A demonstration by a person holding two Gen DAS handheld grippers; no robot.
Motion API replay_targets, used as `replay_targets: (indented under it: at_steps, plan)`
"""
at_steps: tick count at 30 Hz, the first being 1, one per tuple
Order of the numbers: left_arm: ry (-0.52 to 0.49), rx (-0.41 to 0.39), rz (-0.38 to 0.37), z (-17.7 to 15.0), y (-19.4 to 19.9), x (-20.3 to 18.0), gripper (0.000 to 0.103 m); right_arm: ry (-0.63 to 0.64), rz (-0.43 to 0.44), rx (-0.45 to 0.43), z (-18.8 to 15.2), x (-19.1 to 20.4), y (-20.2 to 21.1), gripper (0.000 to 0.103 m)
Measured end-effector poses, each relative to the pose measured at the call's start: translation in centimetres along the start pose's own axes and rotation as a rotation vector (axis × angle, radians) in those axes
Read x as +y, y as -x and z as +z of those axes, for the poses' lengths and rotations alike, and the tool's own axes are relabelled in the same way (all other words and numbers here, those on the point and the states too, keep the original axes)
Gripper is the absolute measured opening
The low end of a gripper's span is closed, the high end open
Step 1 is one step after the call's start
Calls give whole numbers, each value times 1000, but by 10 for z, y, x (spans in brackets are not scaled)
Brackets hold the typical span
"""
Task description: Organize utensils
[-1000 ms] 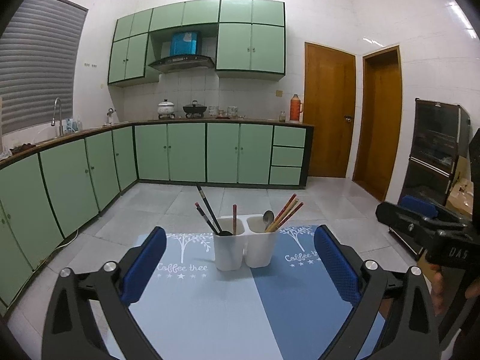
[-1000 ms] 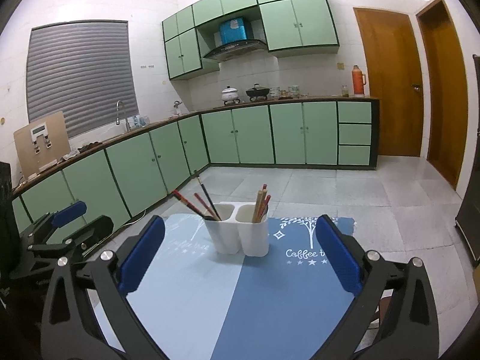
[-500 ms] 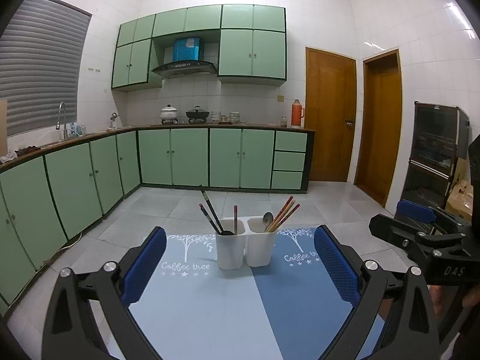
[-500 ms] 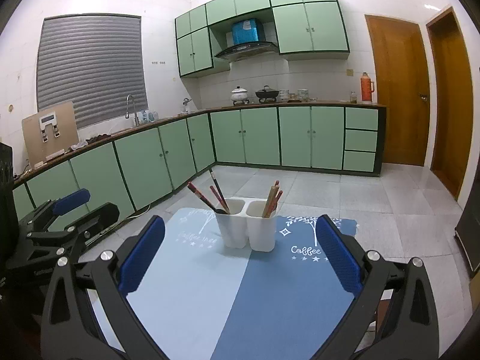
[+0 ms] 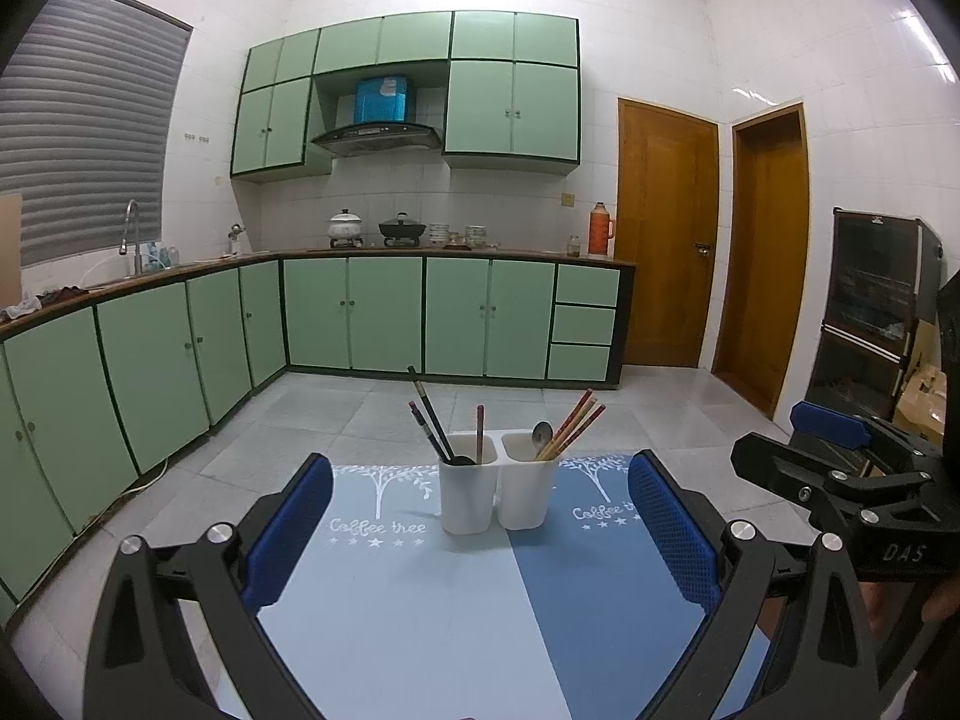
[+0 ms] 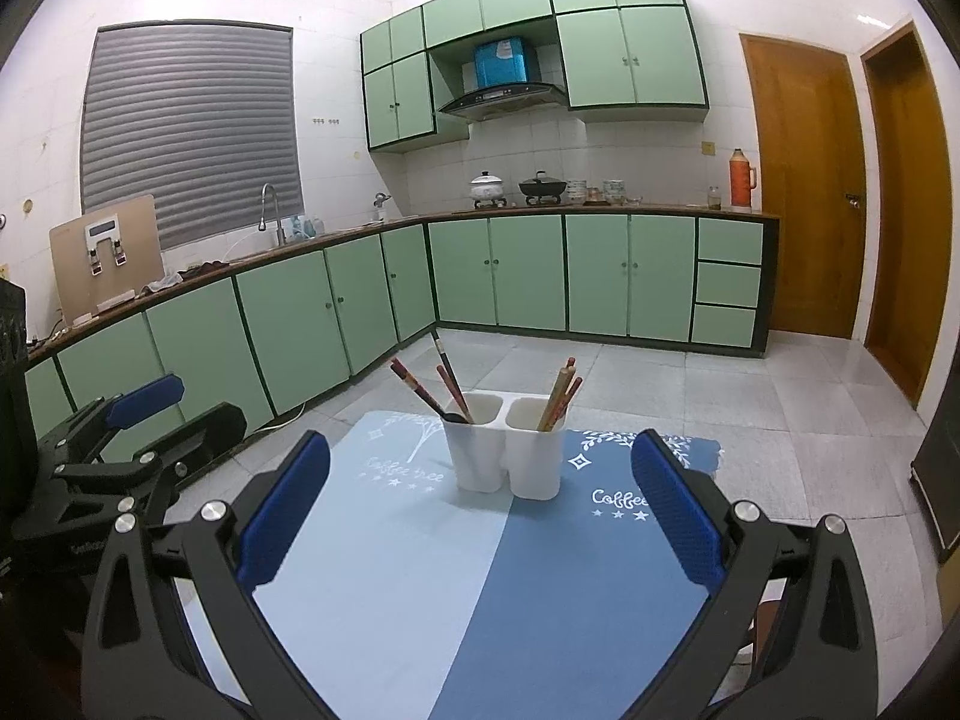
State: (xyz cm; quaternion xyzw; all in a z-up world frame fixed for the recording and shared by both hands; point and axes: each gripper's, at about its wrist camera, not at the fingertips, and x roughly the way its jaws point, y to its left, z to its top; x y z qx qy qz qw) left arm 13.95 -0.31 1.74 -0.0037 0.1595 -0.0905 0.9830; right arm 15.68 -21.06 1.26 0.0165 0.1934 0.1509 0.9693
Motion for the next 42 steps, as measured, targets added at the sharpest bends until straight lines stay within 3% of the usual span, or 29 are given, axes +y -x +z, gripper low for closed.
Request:
replay_targets:
  at_steps: [42]
  plan:
    - [4,-4,11,1,5,5,97,4,1,11,-3,1,-5,98]
